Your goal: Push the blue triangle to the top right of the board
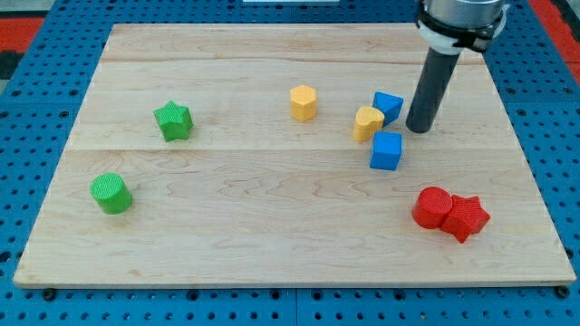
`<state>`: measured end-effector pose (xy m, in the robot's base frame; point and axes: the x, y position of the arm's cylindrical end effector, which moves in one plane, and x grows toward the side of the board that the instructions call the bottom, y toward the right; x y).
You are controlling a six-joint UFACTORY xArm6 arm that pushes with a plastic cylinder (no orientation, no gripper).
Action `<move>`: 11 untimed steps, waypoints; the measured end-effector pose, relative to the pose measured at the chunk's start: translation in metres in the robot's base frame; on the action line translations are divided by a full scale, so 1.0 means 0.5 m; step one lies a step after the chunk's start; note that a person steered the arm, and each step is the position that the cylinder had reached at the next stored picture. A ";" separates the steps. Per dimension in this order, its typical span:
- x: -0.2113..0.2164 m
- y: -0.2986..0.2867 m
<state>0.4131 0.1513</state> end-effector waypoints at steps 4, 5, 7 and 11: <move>-0.146 -0.160; -0.171 -0.180; -0.229 -0.093; -0.248 -0.096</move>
